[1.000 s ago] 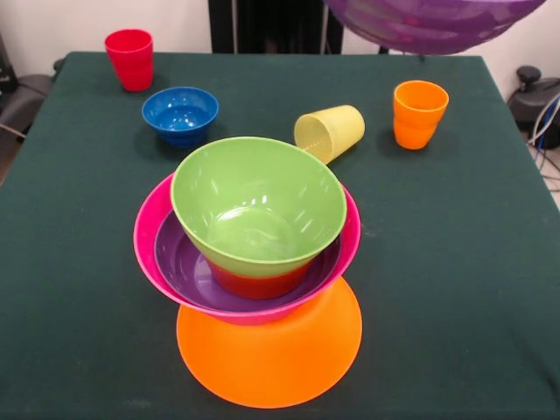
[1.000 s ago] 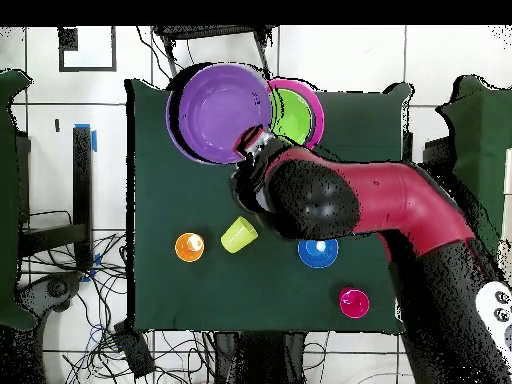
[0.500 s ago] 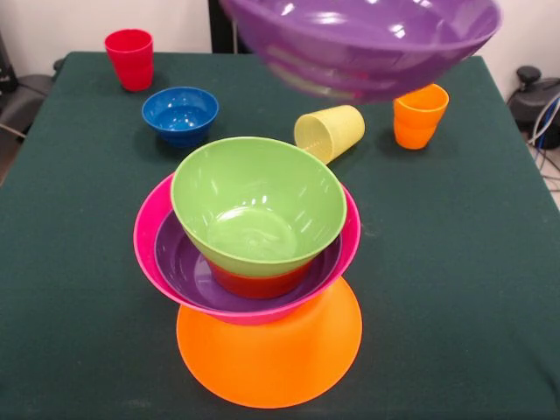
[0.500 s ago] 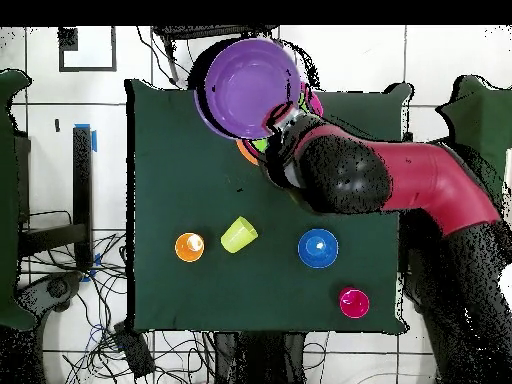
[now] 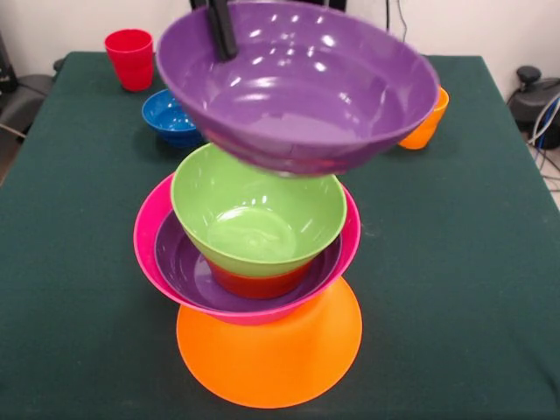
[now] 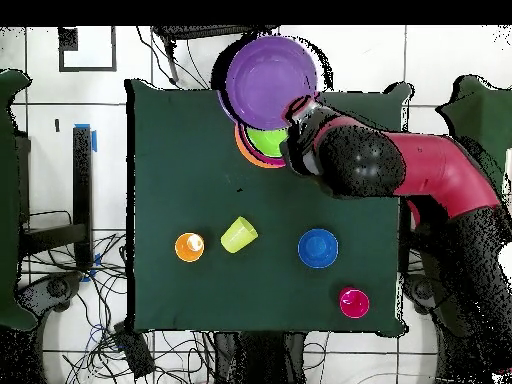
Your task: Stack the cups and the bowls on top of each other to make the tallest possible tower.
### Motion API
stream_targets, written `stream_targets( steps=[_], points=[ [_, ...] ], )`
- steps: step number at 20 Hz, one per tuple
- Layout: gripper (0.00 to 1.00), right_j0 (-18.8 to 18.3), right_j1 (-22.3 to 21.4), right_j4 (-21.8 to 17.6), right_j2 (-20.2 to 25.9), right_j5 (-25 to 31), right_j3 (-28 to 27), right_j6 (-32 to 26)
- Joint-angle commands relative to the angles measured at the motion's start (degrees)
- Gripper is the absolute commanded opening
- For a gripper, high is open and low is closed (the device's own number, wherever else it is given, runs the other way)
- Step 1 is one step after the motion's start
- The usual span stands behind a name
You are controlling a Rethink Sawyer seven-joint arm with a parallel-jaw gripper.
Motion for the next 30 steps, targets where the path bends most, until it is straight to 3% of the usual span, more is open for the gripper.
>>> stream_targets(
  steps=[1,17,28,29,30],
  points=[
    [0.00,0.69,5.52,-6.12,-3.31,3.66,-2.88,-13.68],
    [0.00,-1.52,11.73,-13.28,-2.33,-3.45,-1.86,-11.53],
    [0.00,-2.36,12.51,-13.98,0.03,-1.02,-1.46,-13.00],
    [1.00,-2.50,12.63,-13.67,0.44,0.19,-1.54,-13.70],
    [1.00,-2.53,12.78,-13.30,0.61,1.21,-1.81,-14.31]
  ],
)
